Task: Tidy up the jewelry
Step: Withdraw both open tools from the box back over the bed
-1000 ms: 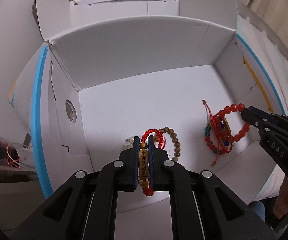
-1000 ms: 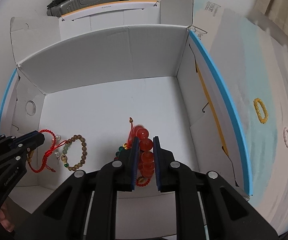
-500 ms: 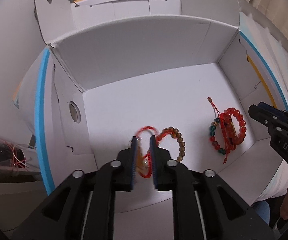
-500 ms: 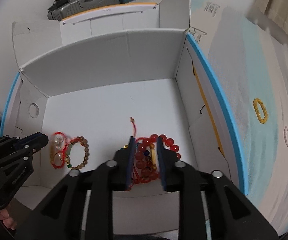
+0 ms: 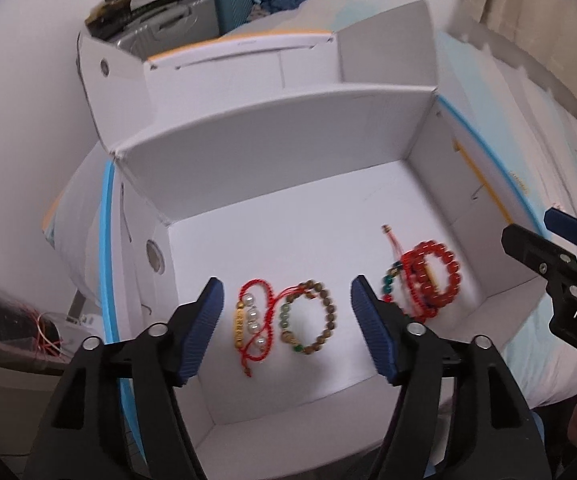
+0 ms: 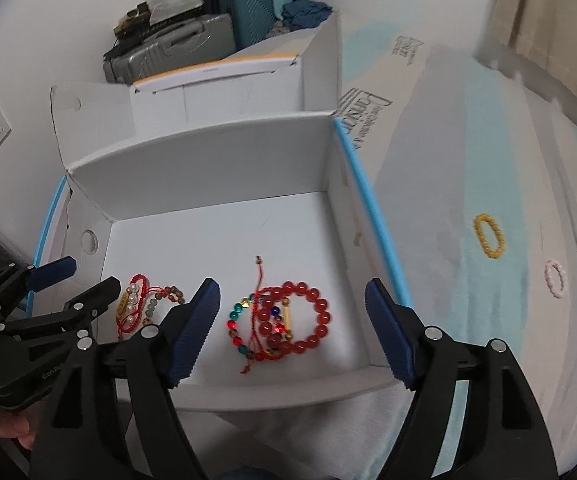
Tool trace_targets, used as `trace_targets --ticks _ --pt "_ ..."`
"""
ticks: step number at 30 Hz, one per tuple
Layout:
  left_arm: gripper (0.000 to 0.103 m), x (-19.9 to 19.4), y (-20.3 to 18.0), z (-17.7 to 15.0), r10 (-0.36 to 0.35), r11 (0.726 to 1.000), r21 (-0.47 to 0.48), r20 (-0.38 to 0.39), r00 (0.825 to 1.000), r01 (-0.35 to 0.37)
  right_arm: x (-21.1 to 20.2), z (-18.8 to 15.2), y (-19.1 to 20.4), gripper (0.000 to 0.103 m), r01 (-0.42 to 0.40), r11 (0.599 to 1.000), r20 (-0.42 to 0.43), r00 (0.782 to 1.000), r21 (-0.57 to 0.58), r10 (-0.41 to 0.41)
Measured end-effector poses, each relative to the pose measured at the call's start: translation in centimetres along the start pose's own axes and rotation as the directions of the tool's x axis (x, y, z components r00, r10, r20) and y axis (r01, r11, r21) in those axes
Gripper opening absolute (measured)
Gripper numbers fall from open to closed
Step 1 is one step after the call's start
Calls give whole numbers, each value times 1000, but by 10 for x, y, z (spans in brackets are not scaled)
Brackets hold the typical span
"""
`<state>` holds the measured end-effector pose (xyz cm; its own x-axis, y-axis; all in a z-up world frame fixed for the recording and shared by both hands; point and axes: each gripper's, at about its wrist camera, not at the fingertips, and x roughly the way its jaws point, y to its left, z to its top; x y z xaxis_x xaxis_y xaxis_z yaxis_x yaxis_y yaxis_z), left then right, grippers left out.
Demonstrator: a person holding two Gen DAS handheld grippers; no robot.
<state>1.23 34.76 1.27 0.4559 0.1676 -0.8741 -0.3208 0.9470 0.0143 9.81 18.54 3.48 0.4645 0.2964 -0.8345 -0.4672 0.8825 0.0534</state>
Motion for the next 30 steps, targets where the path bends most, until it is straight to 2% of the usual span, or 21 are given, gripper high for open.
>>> trace_targets --ticks 5,11,19,21,30 --pt "77 -20 -26 2 -23 1000 17 47 999 22 -22 -9 -22 81 32 999 23 999 34 -33" --pt "81 -40 -60 1 -55 998 44 77 995 52 -55 -22 -51 86 61 995 61 996 77 -66" --pt "87 -63 -112 -2 -110 990 98 121 987 99 -95 -47 -92 88 110 985 91 988 135 -122" --pt "90 -69 -124 -4 -126 987 116 130 984 111 -107 -53 -105 94 120 981 107 985 155 -137" --pt "97 -91 -183 -6 -183 969 194 159 970 151 -141 -73 -156 96 151 963 130 974 223 -183"
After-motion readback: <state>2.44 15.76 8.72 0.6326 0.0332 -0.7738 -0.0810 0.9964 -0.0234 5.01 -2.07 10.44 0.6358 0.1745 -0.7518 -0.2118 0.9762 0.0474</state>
